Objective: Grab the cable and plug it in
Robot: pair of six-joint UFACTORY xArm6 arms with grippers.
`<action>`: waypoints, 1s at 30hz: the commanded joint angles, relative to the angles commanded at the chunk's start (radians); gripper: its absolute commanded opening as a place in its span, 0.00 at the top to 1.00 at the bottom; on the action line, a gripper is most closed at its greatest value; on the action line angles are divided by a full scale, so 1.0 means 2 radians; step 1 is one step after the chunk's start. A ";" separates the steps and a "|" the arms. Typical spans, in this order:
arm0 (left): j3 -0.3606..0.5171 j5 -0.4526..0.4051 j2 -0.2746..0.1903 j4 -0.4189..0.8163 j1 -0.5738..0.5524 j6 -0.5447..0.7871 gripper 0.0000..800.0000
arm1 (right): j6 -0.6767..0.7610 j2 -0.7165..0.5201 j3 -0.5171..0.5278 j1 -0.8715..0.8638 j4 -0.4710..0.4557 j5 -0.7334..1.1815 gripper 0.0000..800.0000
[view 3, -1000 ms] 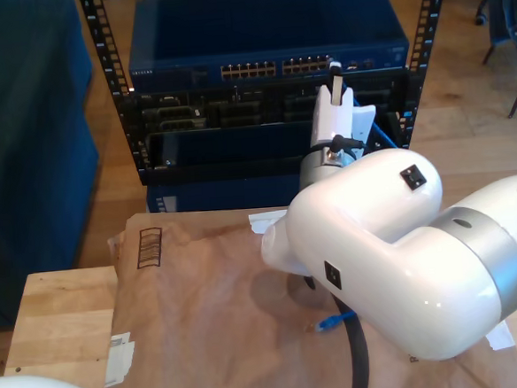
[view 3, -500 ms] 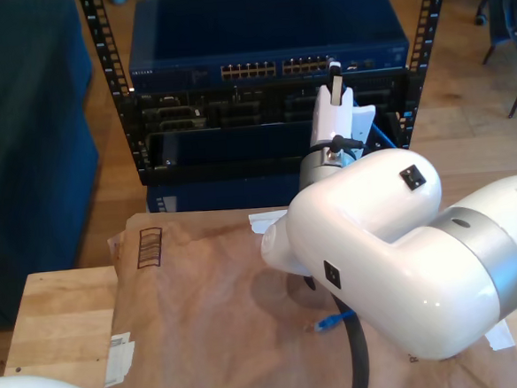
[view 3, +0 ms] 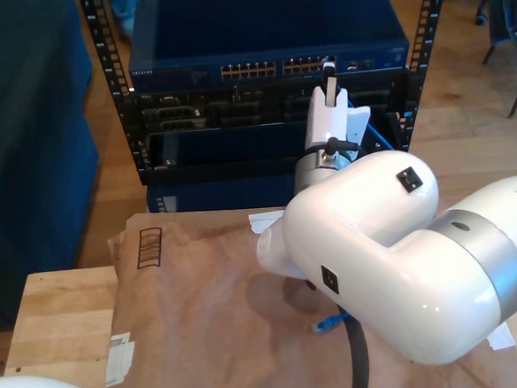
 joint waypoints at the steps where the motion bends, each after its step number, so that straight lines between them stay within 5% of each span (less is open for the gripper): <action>1: 0.000 0.000 0.000 0.000 0.001 0.000 0.00 | 0.000 0.000 0.002 0.000 0.000 0.000 1.00; 30: 0.000 0.001 0.000 0.001 0.000 0.000 0.00 | -0.003 0.001 0.002 -0.011 -0.006 -0.004 1.00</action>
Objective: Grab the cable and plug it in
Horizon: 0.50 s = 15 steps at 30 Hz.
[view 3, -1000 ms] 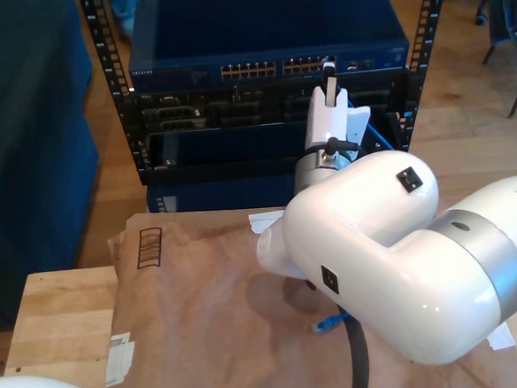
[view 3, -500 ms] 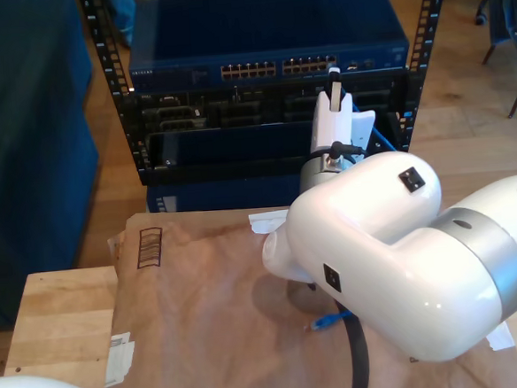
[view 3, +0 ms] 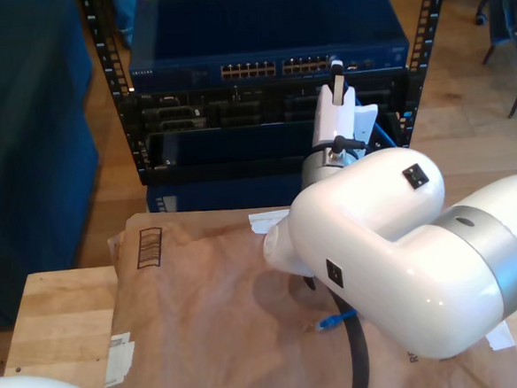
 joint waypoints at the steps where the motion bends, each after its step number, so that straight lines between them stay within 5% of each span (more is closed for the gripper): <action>1: 0.000 0.000 0.000 -0.001 0.001 0.000 0.00 | 0.000 0.000 -0.001 0.001 0.000 0.000 1.00; 15: 0.000 -0.001 0.000 -0.001 0.000 0.000 0.00 | 0.000 0.005 -0.014 0.001 -0.001 0.002 1.00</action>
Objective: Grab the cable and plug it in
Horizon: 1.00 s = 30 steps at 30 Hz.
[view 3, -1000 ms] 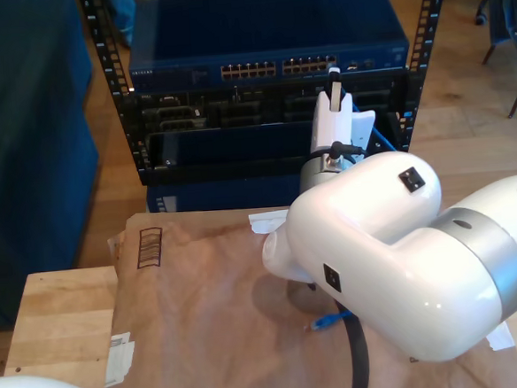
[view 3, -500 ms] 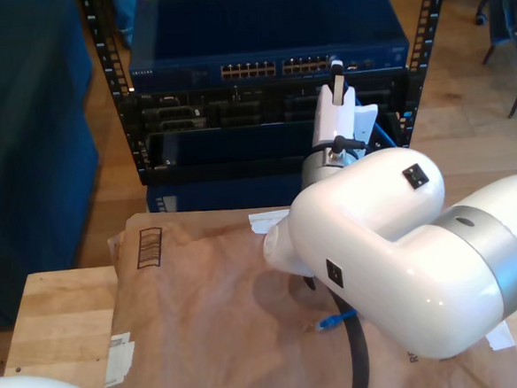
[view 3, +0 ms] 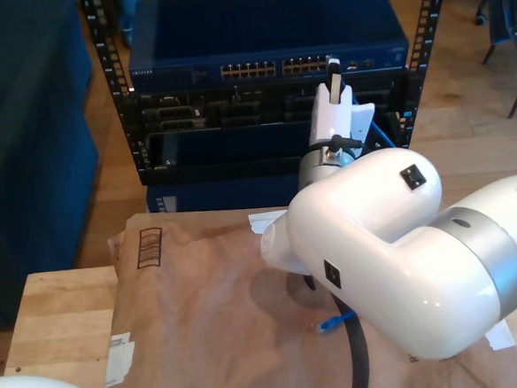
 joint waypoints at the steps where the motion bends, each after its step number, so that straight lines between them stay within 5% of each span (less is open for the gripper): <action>1: 0.000 0.000 0.000 0.000 0.000 0.000 0.00 | 0.000 0.000 0.000 0.000 0.000 0.000 1.00; 30: 0.000 0.000 0.000 0.000 0.000 0.000 0.00 | 0.001 0.005 0.000 -0.013 -0.001 0.000 1.00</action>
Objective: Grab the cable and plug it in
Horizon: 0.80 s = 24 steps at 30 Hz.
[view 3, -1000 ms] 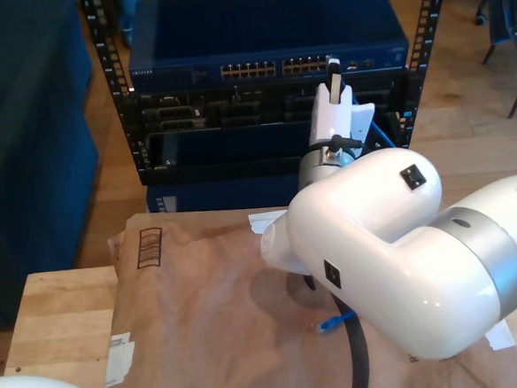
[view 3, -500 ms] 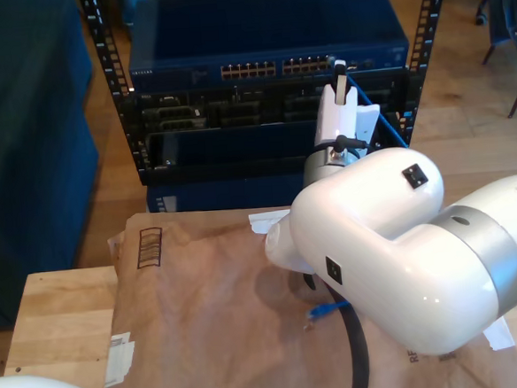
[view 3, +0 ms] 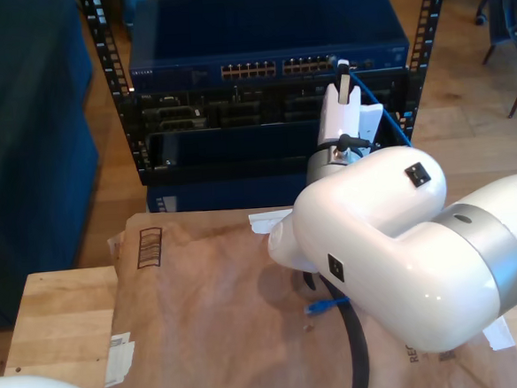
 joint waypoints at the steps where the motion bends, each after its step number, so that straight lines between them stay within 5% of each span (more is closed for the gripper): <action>1: 0.000 0.001 0.000 0.000 0.000 0.000 0.00 | 0.000 0.000 0.000 0.000 0.000 0.000 1.00; 24: 0.000 0.000 0.000 0.000 0.000 0.000 0.00 | 0.001 -0.004 0.003 0.020 0.002 0.004 1.00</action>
